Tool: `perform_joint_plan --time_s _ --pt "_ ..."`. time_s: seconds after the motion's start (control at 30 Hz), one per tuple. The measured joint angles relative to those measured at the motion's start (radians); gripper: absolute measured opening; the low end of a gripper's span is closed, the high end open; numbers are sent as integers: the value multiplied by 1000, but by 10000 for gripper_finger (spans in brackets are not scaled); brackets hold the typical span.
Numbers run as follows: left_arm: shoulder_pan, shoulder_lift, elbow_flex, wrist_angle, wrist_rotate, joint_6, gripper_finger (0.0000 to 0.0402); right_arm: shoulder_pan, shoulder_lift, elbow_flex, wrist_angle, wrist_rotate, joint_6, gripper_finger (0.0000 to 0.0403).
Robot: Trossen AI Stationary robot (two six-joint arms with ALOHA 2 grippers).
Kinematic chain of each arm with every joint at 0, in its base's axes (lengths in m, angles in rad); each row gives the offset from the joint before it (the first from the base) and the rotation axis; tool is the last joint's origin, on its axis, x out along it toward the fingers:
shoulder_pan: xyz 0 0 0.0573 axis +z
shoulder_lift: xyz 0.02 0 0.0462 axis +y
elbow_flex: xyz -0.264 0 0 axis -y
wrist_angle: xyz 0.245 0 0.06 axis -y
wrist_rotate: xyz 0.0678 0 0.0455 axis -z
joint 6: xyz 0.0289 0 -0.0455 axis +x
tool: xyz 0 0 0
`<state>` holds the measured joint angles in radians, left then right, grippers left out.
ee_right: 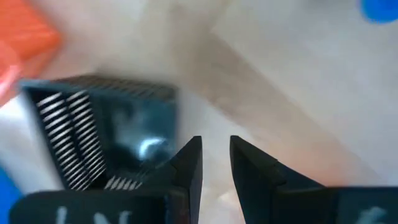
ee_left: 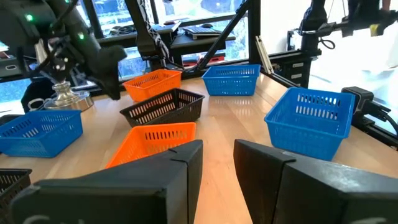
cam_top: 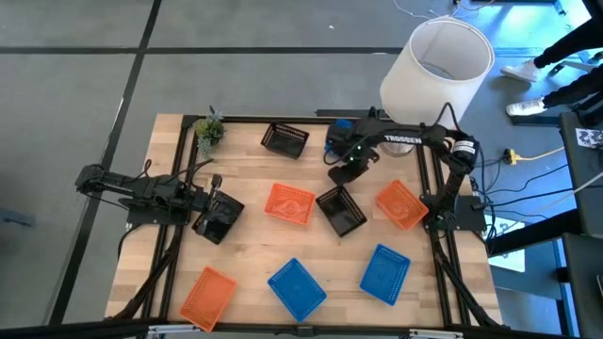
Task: Stack baskets by color
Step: Stack the bottom right black bin on the top black bin
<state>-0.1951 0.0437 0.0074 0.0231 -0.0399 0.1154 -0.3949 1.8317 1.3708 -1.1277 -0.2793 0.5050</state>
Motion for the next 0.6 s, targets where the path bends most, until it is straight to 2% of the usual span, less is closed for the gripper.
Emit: perform_joint_plan --time_s 0.3,0.6 --pt "0 0 0 0 0 0 85 51 0 -31 11 22 45 81" --pt "0 0 0 0 0 0 85 56 0 -54 23 15 70 81"
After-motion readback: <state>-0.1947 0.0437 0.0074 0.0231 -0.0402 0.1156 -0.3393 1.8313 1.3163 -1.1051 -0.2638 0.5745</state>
